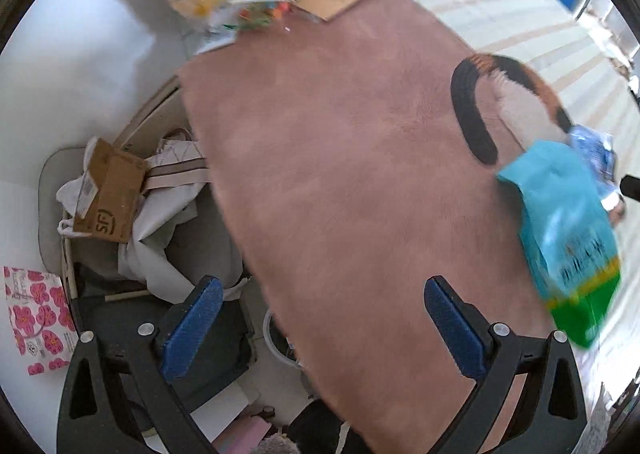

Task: Collect trash
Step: 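Move both tools back over the table toward the rice bag and plastic bag, then grasp the blue-green rice bag with left tool while right tool grasps the clear plastic bag, then carry the rice bag and plastic bag down to the wastebasket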

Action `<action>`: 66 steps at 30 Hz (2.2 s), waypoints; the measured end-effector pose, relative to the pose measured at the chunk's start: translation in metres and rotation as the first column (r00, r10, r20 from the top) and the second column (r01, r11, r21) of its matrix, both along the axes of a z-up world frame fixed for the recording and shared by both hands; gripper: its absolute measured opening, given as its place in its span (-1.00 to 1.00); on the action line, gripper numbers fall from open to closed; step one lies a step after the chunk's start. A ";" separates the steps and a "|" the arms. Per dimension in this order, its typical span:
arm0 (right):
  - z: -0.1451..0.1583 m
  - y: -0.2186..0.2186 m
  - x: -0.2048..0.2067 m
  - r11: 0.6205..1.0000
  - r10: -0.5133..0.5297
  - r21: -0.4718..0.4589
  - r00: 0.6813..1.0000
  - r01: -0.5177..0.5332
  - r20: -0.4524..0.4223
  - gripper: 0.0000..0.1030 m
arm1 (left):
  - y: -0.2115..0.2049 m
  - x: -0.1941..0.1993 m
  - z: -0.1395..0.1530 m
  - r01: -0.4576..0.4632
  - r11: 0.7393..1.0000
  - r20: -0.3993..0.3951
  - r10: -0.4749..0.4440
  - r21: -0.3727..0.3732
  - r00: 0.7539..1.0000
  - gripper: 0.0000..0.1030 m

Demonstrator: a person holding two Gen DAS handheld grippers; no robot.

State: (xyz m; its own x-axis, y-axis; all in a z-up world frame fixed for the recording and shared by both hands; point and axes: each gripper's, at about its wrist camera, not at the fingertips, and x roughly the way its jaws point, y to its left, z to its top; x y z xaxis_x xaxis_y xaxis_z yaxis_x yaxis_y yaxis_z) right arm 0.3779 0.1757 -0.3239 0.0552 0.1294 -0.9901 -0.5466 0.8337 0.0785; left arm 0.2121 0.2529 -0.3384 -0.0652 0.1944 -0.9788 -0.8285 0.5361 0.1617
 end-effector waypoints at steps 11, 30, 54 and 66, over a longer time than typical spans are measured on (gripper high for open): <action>-0.032 0.017 0.014 0.997 0.083 -0.005 0.997 -0.082 0.013 -0.84 | 0.003 0.044 -0.020 -0.032 0.995 -0.035 0.028 -0.096 0.999 1.00; -0.033 -0.179 -0.077 0.969 -0.196 0.114 0.963 0.219 -0.185 -0.84 | -0.097 0.080 -0.029 0.326 0.908 0.124 -0.303 -0.264 0.945 0.99; -0.009 -0.248 -0.062 0.931 -0.322 0.138 0.938 0.339 -0.132 -0.84 | -0.166 0.094 -0.012 0.509 0.824 0.223 -0.463 -0.247 0.858 -0.93; 0.028 -0.235 -0.077 0.934 -0.281 0.201 0.954 0.296 -0.100 -0.84 | -0.137 0.036 0.057 0.434 0.897 0.255 -0.402 -0.083 0.880 -0.94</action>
